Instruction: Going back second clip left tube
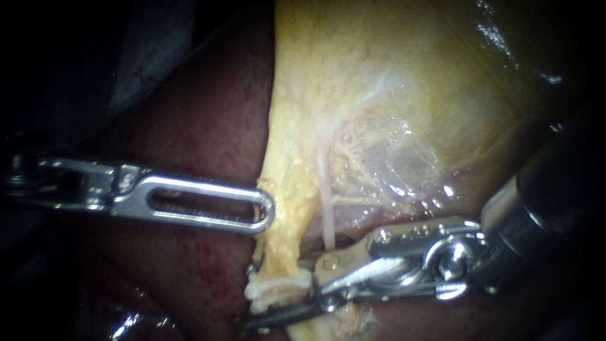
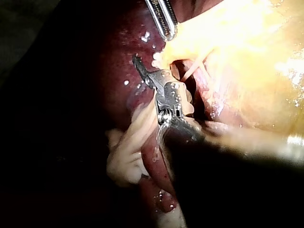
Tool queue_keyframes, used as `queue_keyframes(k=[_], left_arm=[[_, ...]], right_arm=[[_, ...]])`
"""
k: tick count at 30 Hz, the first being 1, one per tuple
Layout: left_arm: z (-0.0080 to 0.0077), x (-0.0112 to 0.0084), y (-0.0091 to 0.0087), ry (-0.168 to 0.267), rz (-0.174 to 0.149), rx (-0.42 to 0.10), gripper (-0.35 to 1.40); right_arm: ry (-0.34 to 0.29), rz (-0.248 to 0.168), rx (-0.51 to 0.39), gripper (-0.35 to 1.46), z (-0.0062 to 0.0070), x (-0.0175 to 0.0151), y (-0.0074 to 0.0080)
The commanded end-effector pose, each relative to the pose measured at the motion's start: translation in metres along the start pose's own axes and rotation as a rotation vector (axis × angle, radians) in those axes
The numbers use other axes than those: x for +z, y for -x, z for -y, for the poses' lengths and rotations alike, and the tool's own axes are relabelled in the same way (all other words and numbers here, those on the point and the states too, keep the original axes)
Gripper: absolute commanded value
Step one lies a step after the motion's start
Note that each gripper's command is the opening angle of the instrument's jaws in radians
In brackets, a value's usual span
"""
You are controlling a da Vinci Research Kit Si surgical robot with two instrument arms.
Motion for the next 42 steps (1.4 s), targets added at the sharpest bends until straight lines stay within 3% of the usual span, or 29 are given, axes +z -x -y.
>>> queue_keyframes(k=[1,12,18,22,24,26,42], left_arm=[[0.0000,0.0000,0.0000,0.000,0.000,0.000,-0.35],[0.0000,0.0001,0.0000,0.000,0.000,0.000,-0.35],[0.0000,0.0001,0.0000,0.000,0.000,0.000,-0.35],[0.0000,0.0001,0.0000,-0.002,-0.002,0.000,-0.35],[0.0000,0.0001,0.0000,-0.002,-0.002,0.000,-0.35],[0.0000,0.0001,0.0000,-0.002,-0.002,0.000,-0.35],[0.0000,0.0001,0.0000,-0.002,-0.003,0.000,-0.35]], right_arm=[[0.001,0.000,-0.013,0.56,-0.0001,-0.0001,-0.0001],[0.008,0.004,-0.087,0.57,-0.0007,0.0014,0.0009],[0.019,0.005,-0.210,0.60,-0.0009,0.0017,0.0007],[0.024,0.003,-0.222,0.60,-0.0009,0.0017,0.0007],[0.033,-0.008,-0.122,0.60,-0.0008,0.0015,0.0008],[0.037,-0.014,-0.082,0.60,-0.0007,0.0013,0.0009],[0.044,-0.035,-0.057,0.57,-0.0003,-0.0056,-0.0003]])
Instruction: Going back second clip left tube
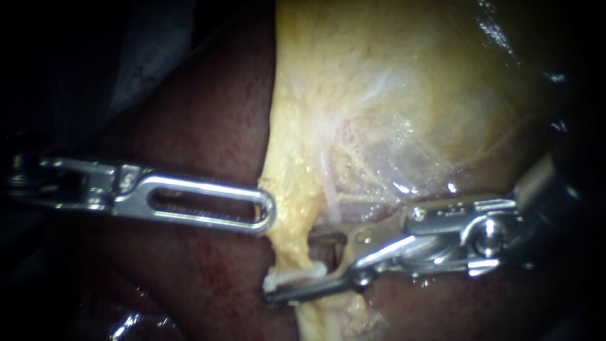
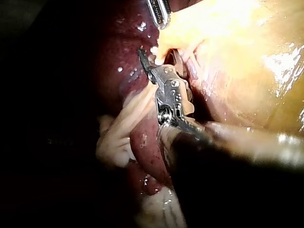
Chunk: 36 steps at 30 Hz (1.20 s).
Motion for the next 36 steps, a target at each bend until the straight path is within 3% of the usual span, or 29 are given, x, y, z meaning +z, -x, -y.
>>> queue_keyframes(k=[1,7,16,21,31,36], left_arm=[[0.0000,0.0000,0.0000,0.000,0.000,0.000,-0.35],[0.0000,0.0000,0.0000,-0.002,-0.002,0.000,-0.35],[-0.0004,0.0000,0.0000,-0.002,-0.003,0.002,-0.35],[-0.0006,0.0002,-0.0001,-0.002,-0.004,0.003,-0.35],[-0.0007,0.0005,0.0000,-0.001,-0.004,0.003,-0.35],[-0.0017,0.0017,-0.0002,0.001,-0.006,0.008,-0.35]], right_arm=[[-0.005,0.002,-0.002,0.56,0.0001,-0.0006,0.0002],[0.000,-0.006,-0.004,0.56,0.0006,-0.0038,0.0009],[0.052,-0.045,0.024,0.56,0.0009,-0.0118,0.0000],[0.078,-0.059,0.020,0.57,0.0007,-0.0146,-0.0004],[0.094,-0.065,0.008,0.58,0.0005,-0.0154,-0.0005],[0.094,-0.065,0.008,0.58,0.0005,-0.0155,-0.0005]])
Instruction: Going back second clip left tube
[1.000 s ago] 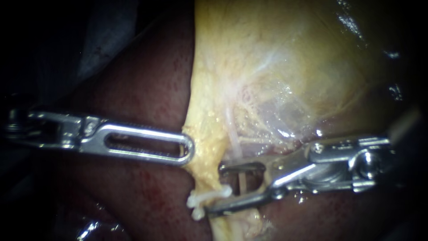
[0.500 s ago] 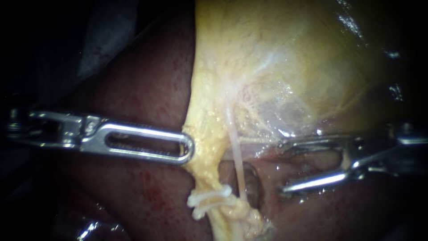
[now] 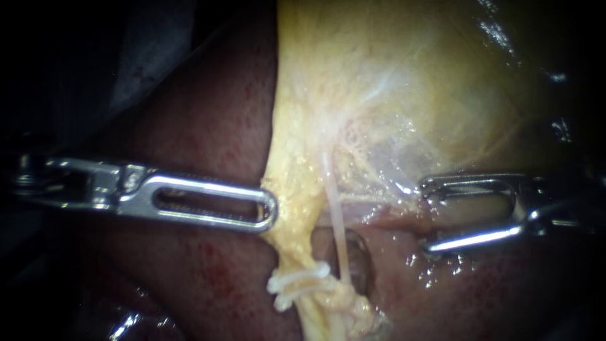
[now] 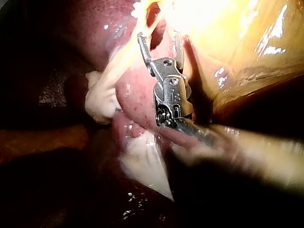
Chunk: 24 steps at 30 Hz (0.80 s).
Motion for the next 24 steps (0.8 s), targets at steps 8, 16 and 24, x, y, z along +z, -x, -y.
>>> queue_keyframes(k=[8,16,24], left_arm=[[-0.0023,0.0047,-0.0004,0.002,-0.015,0.014,-0.35],[-0.0030,0.0062,-0.0005,0.004,-0.017,0.019,-0.35],[-0.0030,0.0061,-0.0005,0.003,-0.018,0.019,-0.35]], right_arm=[[-0.001,0.000,0.000,0.59,0.0002,-0.0001,0.0001],[0.002,-0.001,0.002,0.59,0.0004,-0.0003,-0.0001],[0.002,-0.001,0.003,0.59,0.0005,-0.0004,-0.0002]])
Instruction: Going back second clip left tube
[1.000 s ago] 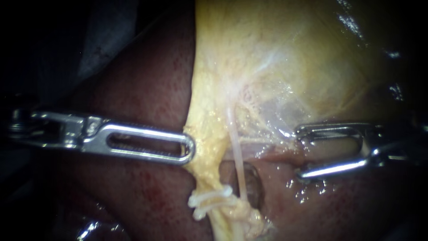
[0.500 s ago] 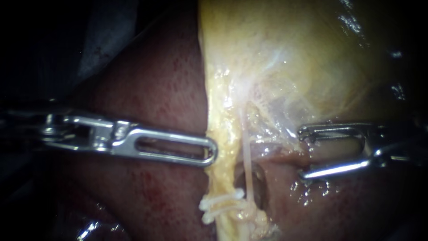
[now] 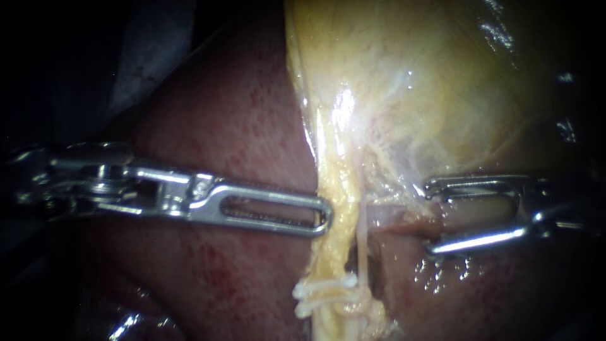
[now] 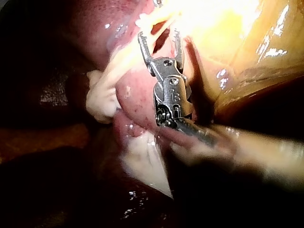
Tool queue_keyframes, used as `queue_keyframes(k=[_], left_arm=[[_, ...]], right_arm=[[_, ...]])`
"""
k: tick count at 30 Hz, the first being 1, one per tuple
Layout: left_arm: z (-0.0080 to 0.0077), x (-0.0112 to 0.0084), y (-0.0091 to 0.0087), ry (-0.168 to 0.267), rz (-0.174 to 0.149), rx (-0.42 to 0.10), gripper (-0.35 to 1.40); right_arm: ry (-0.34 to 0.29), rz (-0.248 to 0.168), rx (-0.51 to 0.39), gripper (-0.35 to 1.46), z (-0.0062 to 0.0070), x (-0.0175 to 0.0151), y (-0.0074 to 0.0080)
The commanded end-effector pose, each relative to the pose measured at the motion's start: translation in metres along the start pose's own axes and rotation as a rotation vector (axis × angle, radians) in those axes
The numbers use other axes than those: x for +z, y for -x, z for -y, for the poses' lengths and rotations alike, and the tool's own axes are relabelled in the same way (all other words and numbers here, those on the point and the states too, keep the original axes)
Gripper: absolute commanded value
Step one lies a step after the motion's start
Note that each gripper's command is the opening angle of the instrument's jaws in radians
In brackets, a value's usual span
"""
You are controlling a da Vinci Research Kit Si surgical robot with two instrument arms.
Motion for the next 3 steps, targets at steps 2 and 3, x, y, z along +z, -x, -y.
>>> queue_keyframes(k=[2,3], left_arm=[[0.0000,0.0000,0.0000,-0.001,0.000,0.000,-0.35],[0.0001,0.0000,0.0000,-0.001,0.000,0.000,-0.35]], right_arm=[[-0.001,0.000,0.000,0.59,0.0001,0.0000,0.0000],[-0.001,0.000,0.000,0.59,0.0001,0.0000,0.0000]])
